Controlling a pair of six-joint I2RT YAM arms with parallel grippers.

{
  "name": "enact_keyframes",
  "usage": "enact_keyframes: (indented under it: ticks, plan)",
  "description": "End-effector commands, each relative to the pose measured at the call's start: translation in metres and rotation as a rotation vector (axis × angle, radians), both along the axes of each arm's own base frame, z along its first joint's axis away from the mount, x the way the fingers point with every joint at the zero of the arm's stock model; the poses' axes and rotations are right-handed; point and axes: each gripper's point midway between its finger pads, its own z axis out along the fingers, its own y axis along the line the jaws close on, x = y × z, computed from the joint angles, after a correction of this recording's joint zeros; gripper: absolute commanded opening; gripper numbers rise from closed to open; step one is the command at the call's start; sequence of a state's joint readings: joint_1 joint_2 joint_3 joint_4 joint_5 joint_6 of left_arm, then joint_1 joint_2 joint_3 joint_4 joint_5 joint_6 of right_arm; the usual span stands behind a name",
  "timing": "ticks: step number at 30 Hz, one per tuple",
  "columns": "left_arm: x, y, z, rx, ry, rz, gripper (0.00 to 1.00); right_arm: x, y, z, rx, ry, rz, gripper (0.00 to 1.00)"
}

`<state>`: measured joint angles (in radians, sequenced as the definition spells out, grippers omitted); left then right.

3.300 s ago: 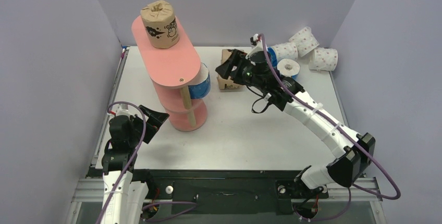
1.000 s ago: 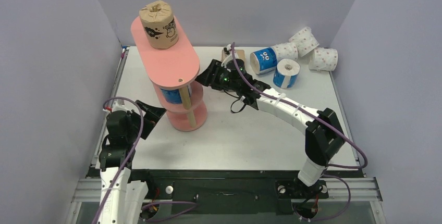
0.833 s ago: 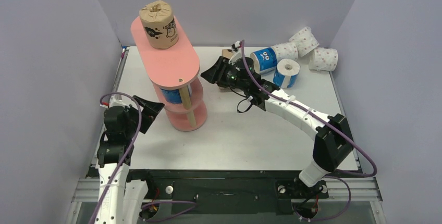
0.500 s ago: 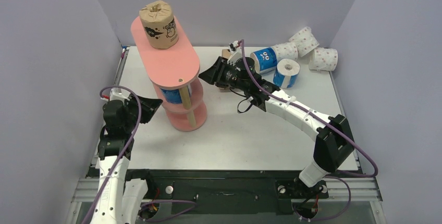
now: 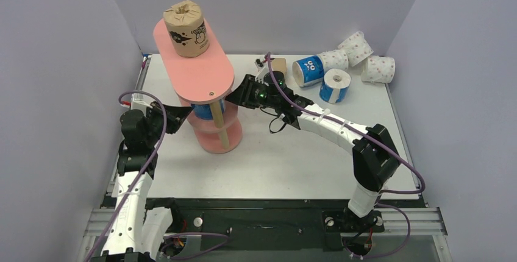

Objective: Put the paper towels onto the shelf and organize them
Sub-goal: Adjust the paper towel on the shelf.

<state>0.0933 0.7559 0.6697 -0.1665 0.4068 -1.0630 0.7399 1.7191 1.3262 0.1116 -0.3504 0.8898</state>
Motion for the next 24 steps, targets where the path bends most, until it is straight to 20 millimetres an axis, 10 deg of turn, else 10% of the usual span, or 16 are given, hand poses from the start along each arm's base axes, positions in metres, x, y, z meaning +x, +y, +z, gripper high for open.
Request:
enact_keyframes:
  ticks: [1, 24]
  plan:
    - [0.010, -0.005, 0.015, -0.015, -0.073, -0.040, 0.05, 0.003, 0.019, 0.041, 0.089, -0.071, 0.033, 0.27]
    - [0.049, 0.014, 0.007, 0.017, -0.047, 0.040, 0.05, 0.047, 0.053, 0.035, 0.119, -0.026, 0.022, 0.26]
